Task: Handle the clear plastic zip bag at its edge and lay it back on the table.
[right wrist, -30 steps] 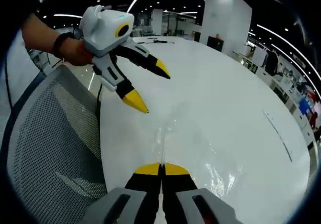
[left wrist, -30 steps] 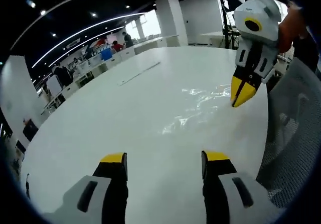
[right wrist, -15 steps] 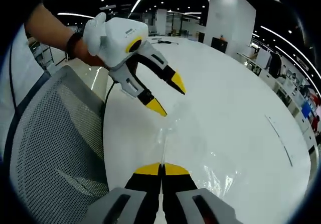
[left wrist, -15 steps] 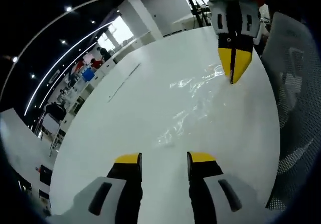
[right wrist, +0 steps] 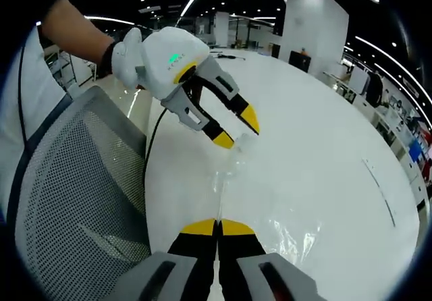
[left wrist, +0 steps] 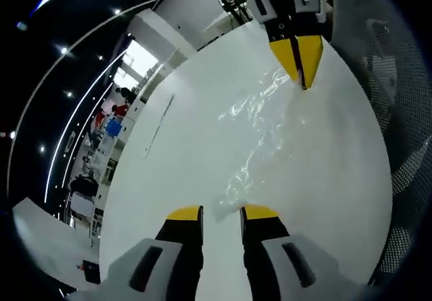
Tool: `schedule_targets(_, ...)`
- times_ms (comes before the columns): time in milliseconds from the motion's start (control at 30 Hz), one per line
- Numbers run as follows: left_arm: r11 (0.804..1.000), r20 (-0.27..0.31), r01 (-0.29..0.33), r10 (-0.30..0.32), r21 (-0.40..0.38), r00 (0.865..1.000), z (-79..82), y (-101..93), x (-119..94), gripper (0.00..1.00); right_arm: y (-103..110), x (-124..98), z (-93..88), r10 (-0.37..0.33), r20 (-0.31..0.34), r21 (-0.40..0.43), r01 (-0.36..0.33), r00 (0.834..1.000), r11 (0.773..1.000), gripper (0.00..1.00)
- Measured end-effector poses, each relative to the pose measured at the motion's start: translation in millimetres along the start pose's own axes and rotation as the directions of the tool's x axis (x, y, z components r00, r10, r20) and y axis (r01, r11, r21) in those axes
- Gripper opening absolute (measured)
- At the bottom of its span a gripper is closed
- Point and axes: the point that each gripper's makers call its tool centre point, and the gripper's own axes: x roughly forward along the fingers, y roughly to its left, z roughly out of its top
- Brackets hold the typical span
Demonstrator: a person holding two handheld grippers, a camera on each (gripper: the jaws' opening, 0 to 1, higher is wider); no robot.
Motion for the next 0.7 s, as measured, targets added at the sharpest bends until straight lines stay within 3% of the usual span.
schedule_targets(167, 0.999, 0.005, 0.008, -0.009, 0.052, 1.000, 3.6, -3.2, -1.2, 0.14, -0.5, -1.8, -0.7, 0.003, -0.004, -0.001, -0.003, 1.000, 1.000, 0.00)
schedule_targets(333, 0.998, 0.018, 0.018, -0.019, 0.056, 1.000, 7.4, -5.4, -5.6, 0.03, -3.8, -3.5, -3.6, -0.001, -0.004, 0.011, 0.001, 1.000, 1.000, 0.00)
schedule_targets(433, 0.998, 0.016, 0.027, -0.028, 0.064, 0.999, 7.0, -8.6, -5.7, 0.02, -8.7, -2.4, -6.0, -0.004, -0.006, 0.016, 0.004, 1.000, 1.000, 0.00)
schedule_targets(700, 0.999, 0.021, 0.039, -0.038, -0.018, 0.999, 5.7, -7.9, -12.8, 0.02, -15.1, 0.5, -8.5, -0.019, -0.007, 0.031, 0.019, 1.000, 0.999, 0.00)
